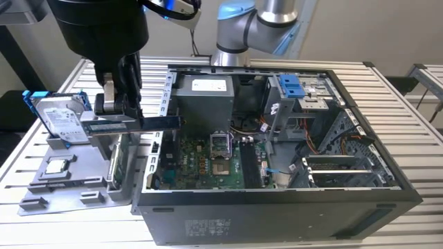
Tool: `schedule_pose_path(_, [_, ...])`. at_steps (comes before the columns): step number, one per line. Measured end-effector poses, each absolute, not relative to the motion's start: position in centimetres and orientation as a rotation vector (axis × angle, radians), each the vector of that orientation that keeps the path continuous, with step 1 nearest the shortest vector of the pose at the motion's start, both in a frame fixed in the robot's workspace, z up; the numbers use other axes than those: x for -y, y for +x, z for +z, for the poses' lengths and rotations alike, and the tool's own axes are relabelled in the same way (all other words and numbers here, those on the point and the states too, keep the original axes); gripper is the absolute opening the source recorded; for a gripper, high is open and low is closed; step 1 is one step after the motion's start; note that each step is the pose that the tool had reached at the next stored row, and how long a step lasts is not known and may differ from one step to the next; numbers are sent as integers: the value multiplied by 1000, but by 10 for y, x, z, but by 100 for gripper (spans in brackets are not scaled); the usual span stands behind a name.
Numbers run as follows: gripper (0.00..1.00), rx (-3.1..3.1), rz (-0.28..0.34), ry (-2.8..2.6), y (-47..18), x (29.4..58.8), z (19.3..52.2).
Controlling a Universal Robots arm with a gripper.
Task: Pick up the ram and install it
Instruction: 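Pick up the ram and move it above insertion slot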
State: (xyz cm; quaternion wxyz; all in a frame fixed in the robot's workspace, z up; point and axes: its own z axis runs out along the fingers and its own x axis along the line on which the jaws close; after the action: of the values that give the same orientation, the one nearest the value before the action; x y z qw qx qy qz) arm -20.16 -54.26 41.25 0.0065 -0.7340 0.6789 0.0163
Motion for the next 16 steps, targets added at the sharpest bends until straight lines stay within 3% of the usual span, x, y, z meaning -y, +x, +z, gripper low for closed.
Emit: schedule_pose_path(16, [15,-2124,51,-2297,-181,543,412])
